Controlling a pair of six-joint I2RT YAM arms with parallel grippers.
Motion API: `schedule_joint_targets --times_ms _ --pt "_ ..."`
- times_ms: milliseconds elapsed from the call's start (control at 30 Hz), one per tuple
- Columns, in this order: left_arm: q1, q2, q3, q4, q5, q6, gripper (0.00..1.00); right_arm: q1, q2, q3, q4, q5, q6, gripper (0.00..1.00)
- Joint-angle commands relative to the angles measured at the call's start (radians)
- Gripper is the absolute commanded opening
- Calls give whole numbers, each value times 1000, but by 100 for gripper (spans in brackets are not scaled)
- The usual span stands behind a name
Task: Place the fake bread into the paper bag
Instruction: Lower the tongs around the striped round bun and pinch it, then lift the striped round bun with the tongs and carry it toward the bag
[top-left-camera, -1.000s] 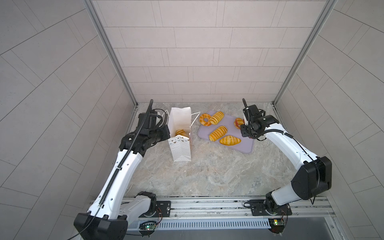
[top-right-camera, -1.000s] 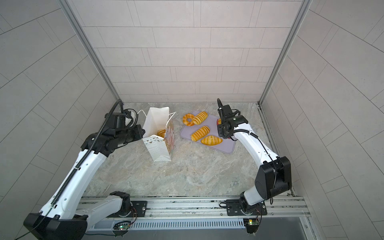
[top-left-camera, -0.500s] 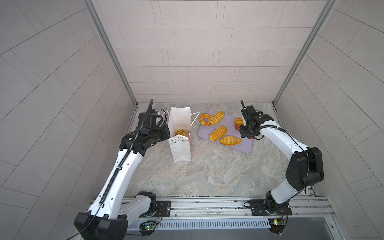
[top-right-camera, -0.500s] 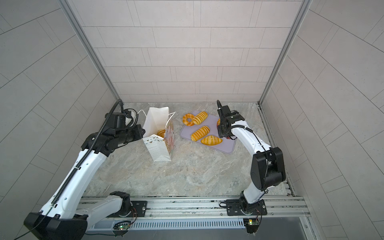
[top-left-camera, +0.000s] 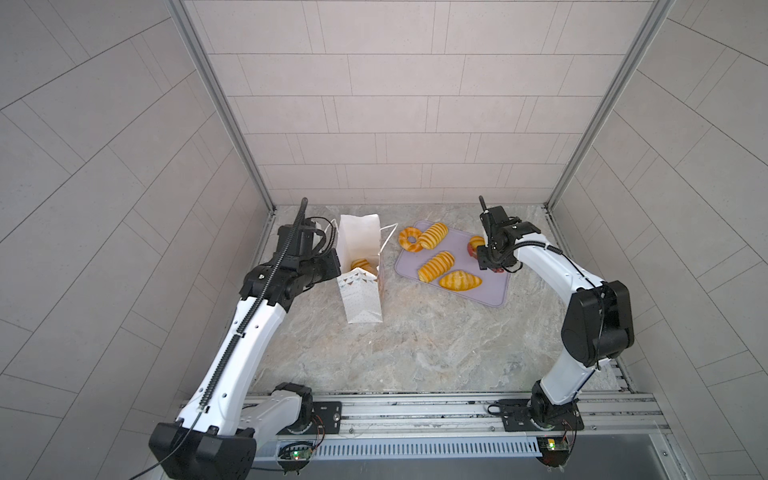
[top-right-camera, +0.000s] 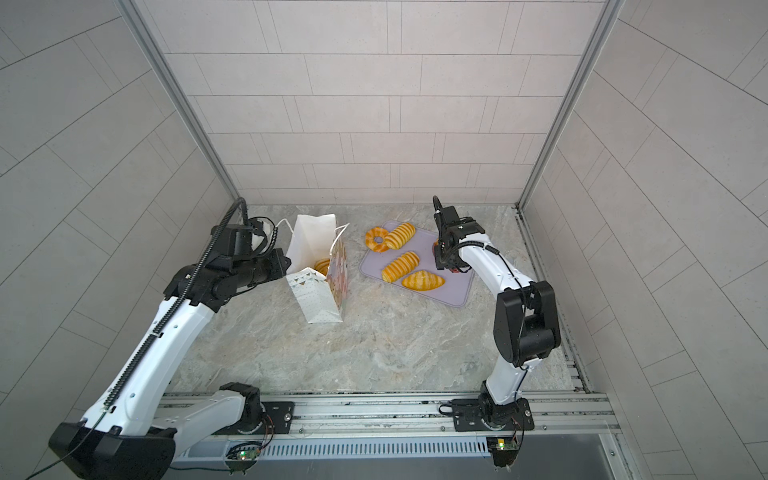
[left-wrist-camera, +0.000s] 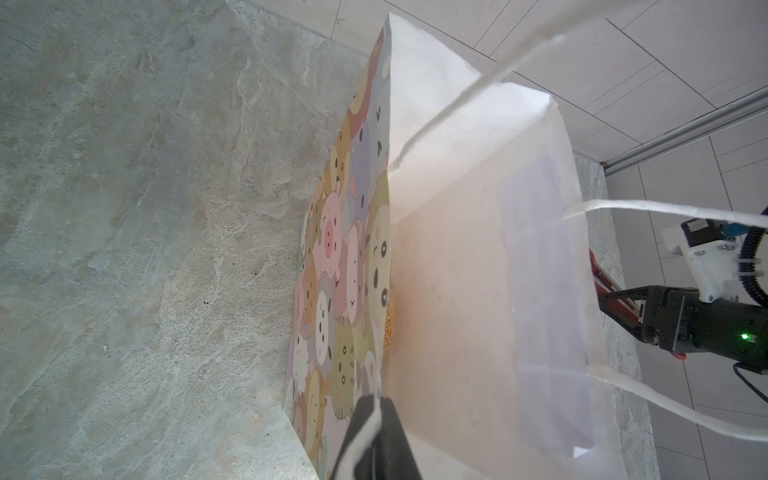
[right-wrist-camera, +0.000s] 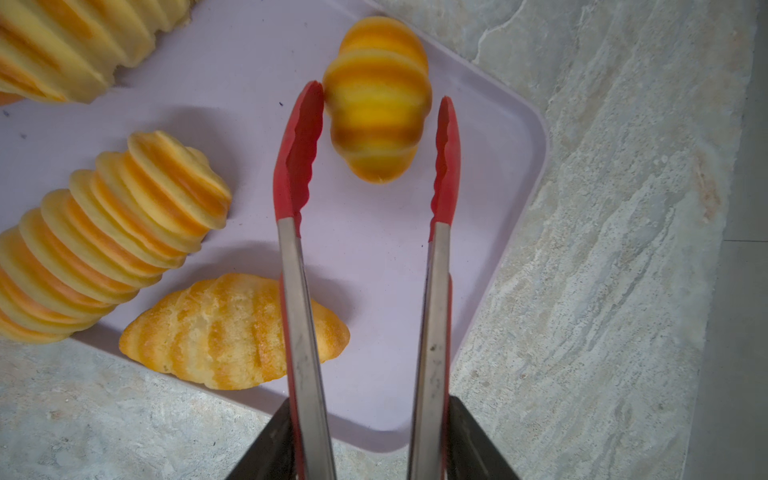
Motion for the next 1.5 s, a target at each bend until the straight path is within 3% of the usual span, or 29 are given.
schedule_joint_targets --times_ms 0,267,500,1300,1467 --pt "-5 5 -8 2 -2 12 8 -9 22 40 -2 6 -6 55" --pt "-4 6 -8 -1 -5 13 8 -15 72 93 -34 -4 11 54" --pt "-4 3 -7 -4 -7 13 8 -15 70 93 -32 8 10 47" --pt "-4 -16 -5 -6 -5 2 8 -16 -157 4 -36 -68 35 39" --pt "-4 -22 -2 -9 -5 0 21 -14 -226 -14 -11 -122 30 39"
